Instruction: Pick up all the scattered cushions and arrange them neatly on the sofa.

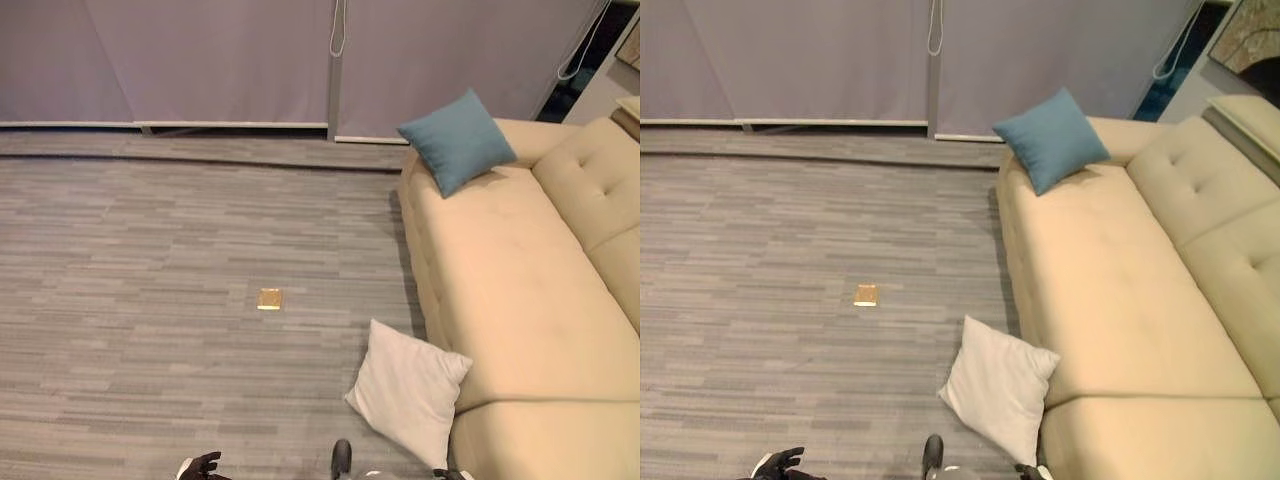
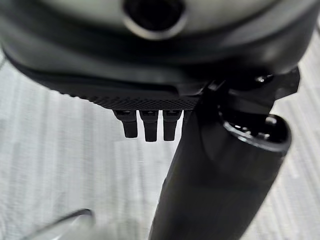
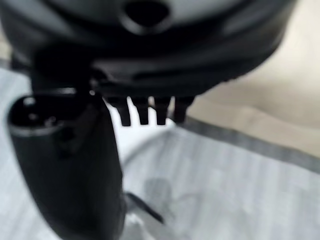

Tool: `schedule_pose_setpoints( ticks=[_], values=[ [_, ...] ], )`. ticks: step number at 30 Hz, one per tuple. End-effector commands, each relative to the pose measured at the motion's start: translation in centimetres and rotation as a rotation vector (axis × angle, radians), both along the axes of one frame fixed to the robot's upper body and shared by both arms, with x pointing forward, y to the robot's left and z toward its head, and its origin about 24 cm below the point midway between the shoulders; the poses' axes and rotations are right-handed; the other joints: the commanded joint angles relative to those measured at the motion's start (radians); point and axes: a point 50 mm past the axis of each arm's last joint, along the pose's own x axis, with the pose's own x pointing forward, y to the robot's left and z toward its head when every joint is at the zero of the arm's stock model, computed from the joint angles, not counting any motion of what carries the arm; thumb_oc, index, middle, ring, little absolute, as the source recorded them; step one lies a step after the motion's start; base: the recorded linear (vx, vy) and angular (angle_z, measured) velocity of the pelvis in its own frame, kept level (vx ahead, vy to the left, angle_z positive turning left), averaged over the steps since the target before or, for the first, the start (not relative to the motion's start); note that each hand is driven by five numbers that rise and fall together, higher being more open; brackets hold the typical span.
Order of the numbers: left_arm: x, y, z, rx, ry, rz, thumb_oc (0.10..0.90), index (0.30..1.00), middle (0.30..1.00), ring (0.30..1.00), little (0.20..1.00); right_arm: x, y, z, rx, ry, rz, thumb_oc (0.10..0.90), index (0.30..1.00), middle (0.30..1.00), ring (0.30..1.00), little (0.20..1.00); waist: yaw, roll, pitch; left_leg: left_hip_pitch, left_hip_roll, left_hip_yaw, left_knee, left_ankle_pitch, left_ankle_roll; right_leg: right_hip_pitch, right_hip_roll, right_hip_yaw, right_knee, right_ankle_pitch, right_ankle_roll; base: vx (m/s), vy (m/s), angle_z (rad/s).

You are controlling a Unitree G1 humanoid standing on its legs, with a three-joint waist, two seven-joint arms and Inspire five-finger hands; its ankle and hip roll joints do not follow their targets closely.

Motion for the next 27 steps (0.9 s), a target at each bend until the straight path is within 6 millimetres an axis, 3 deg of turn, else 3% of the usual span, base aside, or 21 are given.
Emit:
schedule_pose_setpoints(
  ticks=[1,2,4,8,9,12,15,16,17,18,19,20,25,27],
  values=[
    [2.3,1.5,1.2,0.049,-0.088,-0.050,0.800,0.900,0.900,0.900,0.900,1.6,-0.8,0.6,-0.024,-0.055,-0.014,0.800,0.900,0.900,0.900,0.900,-0.024,-0.051,0.019,0.014,-0.033,0.065,-0.243,0.030,0.081,0.005,-0.035,0.018,0.098,-0.094,0.130,0.18,0.058,-0.35],
    [2.1,1.4,1.1,0.049,-0.079,-0.060,0.800,0.900,0.900,0.900,0.900,1.6,-0.9,0.6,-0.029,-0.055,-0.011,0.800,0.900,0.900,0.900,0.900,-0.016,-0.053,0.023,0.008,-0.030,0.058,-0.286,-0.005,0.094,0.023,-0.032,0.038,0.092,-0.106,0.136,0.24,0.081,-0.35],
    [1.6,1.4,0.9,0.045,-0.065,-0.052,0.800,0.900,0.900,0.900,0.900,1.5,-0.9,0.6,-0.038,-0.050,-0.004,0.800,0.900,0.900,0.900,0.900,-0.002,-0.056,0.024,-0.018,-0.043,0.014,-0.401,-0.005,0.102,0.043,-0.027,0.078,0.088,-0.124,0.142,0.21,0.097,-0.54],
    [2.2,1.2,1.0,0.028,-0.097,0.009,0.800,0.900,0.900,0.900,0.900,2.0,-1.0,0.7,-0.057,-0.059,0.011,0.800,0.900,0.900,0.900,0.900,0.048,-0.047,0.040,-0.100,-0.049,-0.198,-0.597,0.156,0.072,0.091,0.007,0.170,0.083,-0.150,0.139,0.24,0.127,-0.70],
    [2.2,1.0,1.0,0.027,-0.091,-0.003,0.800,0.900,0.900,0.900,0.900,2.1,-1.1,0.8,-0.058,-0.059,0.014,0.800,0.900,0.900,0.900,0.900,0.044,-0.039,0.032,-0.084,-0.051,-0.214,-0.636,0.148,0.076,0.093,0.012,0.187,0.085,-0.156,0.145,0.27,0.188,-1.07],
    [2.0,1.1,0.9,0.044,-0.066,-0.037,0.800,0.900,0.900,0.900,0.900,1.8,-0.9,0.6,-0.058,-0.033,0.023,0.800,0.900,0.900,0.900,0.900,0.040,-0.031,0.008,-0.025,-0.060,-0.188,-0.669,0.142,0.097,0.095,-0.005,0.225,0.120,-0.163,0.161,0.26,0.291,-1.25],
    [2.4,1.6,1.1,0.071,-0.060,-0.076,0.800,0.900,0.900,0.900,0.900,2.2,-0.2,0.5,-0.037,-0.037,0.026,0.800,0.900,0.900,0.900,0.900,0.026,-0.021,0.003,0.022,-0.064,-0.109,-0.698,0.122,0.123,0.056,-0.025,0.258,0.192,-0.151,0.193,0.14,0.270,-1.28],
    [2.7,2.0,1.4,0.086,-0.071,-0.071,0.800,0.900,0.900,0.900,0.900,2.9,0.1,0.6,-0.029,-0.056,0.033,0.800,0.900,0.900,0.900,0.900,0.026,-0.011,0.009,0.031,-0.062,-0.063,-0.699,0.111,0.136,0.011,-0.038,0.243,0.245,-0.133,0.210,0.04,0.437,-1.50],
    [2.4,2.6,1.5,0.091,-0.079,-0.033,0.800,0.900,0.900,0.900,0.900,4.1,0.4,1.0,-0.027,-0.103,0.055,0.800,0.900,0.900,0.900,0.900,0.051,0.013,0.016,0.063,-0.049,0.027,-0.714,0.094,0.142,-0.013,-0.118,-0.028,0.290,-0.150,0.197,0.00,0.353,-2.37],
    [1.8,2.7,1.4,0.085,-0.064,-0.014,0.800,0.900,0.900,0.900,0.900,4.3,0.2,1.2,-0.038,-0.111,0.070,0.800,0.900,0.900,0.900,0.900,0.055,0.010,0.002,0.091,-0.053,0.080,-0.736,0.093,0.138,-0.011,-0.108,-0.124,0.248,-0.152,0.188,0.06,0.235,-3.43],
    [1.6,2.8,1.3,0.084,-0.062,-0.005,0.800,0.900,0.900,0.900,0.900,4.4,0.2,1.2,-0.040,-0.112,0.072,0.800,0.900,0.900,0.900,0.900,0.060,0.014,0.003,0.115,-0.049,0.096,-0.746,0.076,0.130,-0.022,-0.113,-0.167,0.255,-0.160,0.192,0.08,0.022,-3.38],
    [1.4,2.8,1.3,0.078,-0.062,0.002,0.800,0.900,0.900,0.900,0.900,4.7,0.0,1.4,-0.051,-0.122,0.077,0.800,0.900,0.900,0.900,0.900,0.068,0.023,0.006,0.126,-0.034,0.132,-0.743,0.069,0.126,-0.026,-0.136,-0.271,0.255,-0.161,0.196,0.07,-0.046,-2.64],
    [1.4,2.0,1.0,0.056,-0.059,-0.016,0.800,0.900,0.900,0.900,0.900,4.1,-0.5,1.3,-0.062,-0.107,0.069,0.800,0.900,0.900,0.900,0.900,0.049,0.014,0.006,0.124,-0.044,0.148,-0.676,0.034,0.126,0.004,-0.105,-0.197,0.182,-0.155,0.191,0.03,-0.076,-0.22],
    [1.7,1.5,1.0,0.038,-0.068,-0.023,0.800,0.900,0.900,0.900,0.900,3.8,-0.9,1.4,-0.065,-0.111,0.045,0.800,0.900,0.900,0.900,0.900,0.035,0.005,0.015,0.088,-0.023,0.156,-0.545,-0.004,0.107,0.023,-0.091,-0.162,0.160,-0.161,0.172,0.02,-0.098,0.50]
  ],
)
